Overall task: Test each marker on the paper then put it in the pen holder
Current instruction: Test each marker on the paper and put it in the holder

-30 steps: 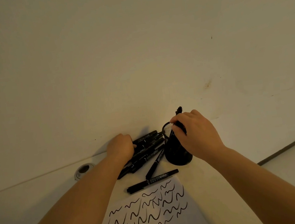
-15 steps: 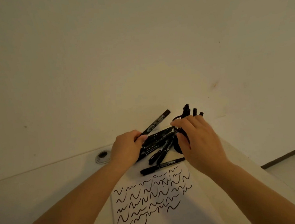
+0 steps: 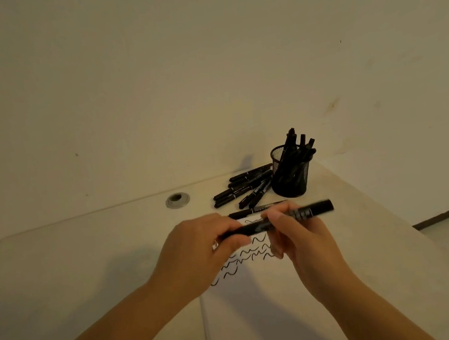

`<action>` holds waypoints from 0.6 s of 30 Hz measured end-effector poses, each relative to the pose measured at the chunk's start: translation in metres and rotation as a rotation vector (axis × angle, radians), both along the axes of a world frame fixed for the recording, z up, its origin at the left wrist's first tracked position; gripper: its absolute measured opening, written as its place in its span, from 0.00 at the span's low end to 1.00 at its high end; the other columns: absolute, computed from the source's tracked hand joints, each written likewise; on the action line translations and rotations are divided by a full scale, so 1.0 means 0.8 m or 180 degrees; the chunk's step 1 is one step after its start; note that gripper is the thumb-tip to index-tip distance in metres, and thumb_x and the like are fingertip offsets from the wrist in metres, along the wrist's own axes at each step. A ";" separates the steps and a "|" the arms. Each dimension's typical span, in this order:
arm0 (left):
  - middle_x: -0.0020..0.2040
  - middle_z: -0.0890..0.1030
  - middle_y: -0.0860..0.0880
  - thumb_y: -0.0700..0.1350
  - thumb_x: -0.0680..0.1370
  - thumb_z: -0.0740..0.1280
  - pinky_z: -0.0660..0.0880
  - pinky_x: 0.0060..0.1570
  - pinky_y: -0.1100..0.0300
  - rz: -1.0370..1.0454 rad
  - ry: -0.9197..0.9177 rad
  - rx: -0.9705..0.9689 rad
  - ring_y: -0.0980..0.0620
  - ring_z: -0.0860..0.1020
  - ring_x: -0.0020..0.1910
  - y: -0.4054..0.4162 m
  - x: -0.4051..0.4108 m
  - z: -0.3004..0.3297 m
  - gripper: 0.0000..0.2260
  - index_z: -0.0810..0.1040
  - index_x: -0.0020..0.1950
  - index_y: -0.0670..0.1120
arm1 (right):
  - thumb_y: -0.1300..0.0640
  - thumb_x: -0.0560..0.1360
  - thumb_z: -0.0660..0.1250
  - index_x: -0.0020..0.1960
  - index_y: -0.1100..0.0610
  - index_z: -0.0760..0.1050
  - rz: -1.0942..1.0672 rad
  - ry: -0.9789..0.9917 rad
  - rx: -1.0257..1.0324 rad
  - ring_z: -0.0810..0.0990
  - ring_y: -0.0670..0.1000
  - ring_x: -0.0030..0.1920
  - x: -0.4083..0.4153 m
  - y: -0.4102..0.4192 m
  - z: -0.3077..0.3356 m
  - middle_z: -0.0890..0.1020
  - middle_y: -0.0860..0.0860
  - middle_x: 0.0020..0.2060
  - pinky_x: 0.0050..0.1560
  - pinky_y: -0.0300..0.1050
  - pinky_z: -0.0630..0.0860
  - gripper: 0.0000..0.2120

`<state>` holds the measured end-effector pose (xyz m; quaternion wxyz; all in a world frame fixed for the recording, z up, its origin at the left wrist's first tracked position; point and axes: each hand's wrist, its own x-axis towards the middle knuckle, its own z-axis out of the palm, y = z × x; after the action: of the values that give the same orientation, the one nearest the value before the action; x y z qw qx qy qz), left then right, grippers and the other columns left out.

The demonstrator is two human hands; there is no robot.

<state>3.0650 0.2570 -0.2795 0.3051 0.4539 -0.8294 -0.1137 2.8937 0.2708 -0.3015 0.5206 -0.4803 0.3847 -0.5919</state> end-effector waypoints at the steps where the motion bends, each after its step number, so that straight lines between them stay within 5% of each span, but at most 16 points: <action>1: 0.35 0.76 0.60 0.65 0.72 0.61 0.70 0.35 0.67 -0.0036 -0.0031 -0.0030 0.58 0.75 0.36 0.009 0.005 -0.006 0.17 0.81 0.47 0.55 | 0.51 0.67 0.68 0.32 0.53 0.75 0.0080 -0.0076 0.0099 0.68 0.46 0.23 0.004 0.008 -0.004 0.72 0.49 0.21 0.26 0.37 0.68 0.08; 11: 0.30 0.76 0.55 0.51 0.75 0.55 0.63 0.21 0.67 0.0156 -0.1298 -0.0958 0.56 0.72 0.23 0.062 0.029 -0.019 0.14 0.77 0.38 0.49 | 0.57 0.76 0.59 0.33 0.59 0.79 0.0713 -0.0500 0.0967 0.67 0.49 0.20 0.030 0.037 -0.021 0.72 0.56 0.21 0.21 0.40 0.65 0.17; 14: 0.30 0.75 0.55 0.54 0.78 0.50 0.62 0.20 0.65 0.0080 -0.1342 -0.0605 0.55 0.70 0.21 0.076 0.035 -0.032 0.17 0.74 0.38 0.50 | 0.58 0.74 0.60 0.30 0.59 0.79 0.0812 -0.0396 0.1009 0.64 0.49 0.18 0.028 0.044 -0.030 0.71 0.56 0.20 0.20 0.38 0.62 0.16; 18: 0.33 0.68 0.56 0.60 0.78 0.40 0.60 0.30 0.60 -0.0042 -0.0792 0.0140 0.52 0.68 0.31 0.091 0.027 -0.064 0.19 0.65 0.42 0.52 | 0.56 0.66 0.63 0.30 0.61 0.77 0.0968 -0.0091 0.1019 0.61 0.48 0.16 0.017 0.050 -0.038 0.69 0.56 0.18 0.19 0.35 0.58 0.11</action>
<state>3.0864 0.3299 -0.3306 0.1890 0.4656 -0.8611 -0.0767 2.9074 0.3110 -0.3318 0.6789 -0.4355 0.3894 -0.4447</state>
